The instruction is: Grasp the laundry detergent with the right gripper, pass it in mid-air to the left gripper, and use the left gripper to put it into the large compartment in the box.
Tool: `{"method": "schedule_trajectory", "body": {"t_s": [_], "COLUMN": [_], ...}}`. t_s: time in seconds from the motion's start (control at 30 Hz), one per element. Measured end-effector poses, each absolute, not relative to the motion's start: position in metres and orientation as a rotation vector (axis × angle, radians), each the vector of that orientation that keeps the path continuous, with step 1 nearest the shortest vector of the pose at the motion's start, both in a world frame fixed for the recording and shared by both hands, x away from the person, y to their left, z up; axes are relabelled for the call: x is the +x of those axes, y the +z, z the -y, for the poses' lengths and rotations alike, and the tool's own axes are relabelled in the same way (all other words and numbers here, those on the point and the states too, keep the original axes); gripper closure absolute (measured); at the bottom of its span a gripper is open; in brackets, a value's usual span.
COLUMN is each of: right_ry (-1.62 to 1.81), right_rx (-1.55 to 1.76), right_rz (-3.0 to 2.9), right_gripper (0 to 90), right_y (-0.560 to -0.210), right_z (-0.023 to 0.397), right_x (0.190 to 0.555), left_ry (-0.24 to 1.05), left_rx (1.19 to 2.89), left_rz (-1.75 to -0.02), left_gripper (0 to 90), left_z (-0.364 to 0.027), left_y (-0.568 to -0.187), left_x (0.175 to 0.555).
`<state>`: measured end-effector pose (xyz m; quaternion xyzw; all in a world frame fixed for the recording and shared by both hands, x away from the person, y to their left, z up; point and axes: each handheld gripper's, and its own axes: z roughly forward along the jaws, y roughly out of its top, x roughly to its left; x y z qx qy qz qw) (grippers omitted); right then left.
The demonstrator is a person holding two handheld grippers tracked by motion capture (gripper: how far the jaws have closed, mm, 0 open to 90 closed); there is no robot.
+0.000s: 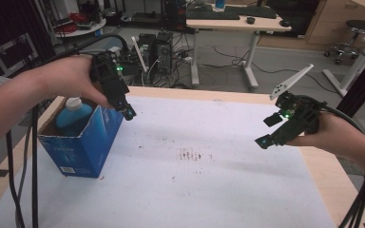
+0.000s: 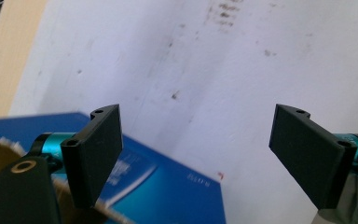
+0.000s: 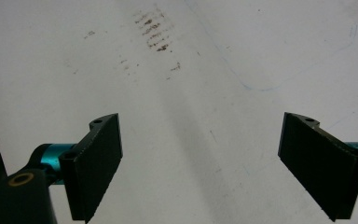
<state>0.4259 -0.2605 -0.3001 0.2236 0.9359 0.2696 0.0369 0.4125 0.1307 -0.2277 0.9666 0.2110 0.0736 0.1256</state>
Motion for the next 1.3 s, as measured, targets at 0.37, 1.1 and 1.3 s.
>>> {"method": "schedule_trajectory", "body": {"t_s": [0.37,1.1,1.3], "right_ry": [0.838,0.836,0.84], "right_rx": [0.656,0.608,0.608], "right_rz": [-2.876,-2.907,-2.91], "right_gripper": [13.2,13.3,13.3], "right_y": [-0.296,-0.298,-0.298], "right_z": [0.252,0.24,0.239], "right_x": [0.416,0.419,0.42], "left_ry": [0.172,0.128,0.128], "left_rx": [2.817,2.813,2.822], "left_rz": [-0.51,-0.523,-0.526], "left_gripper": [17.4,17.5,17.5], "left_z": [-0.088,-0.085,-0.087], "left_y": [-0.253,-0.267,-0.268], "left_x": [0.422,0.423,0.422]}}
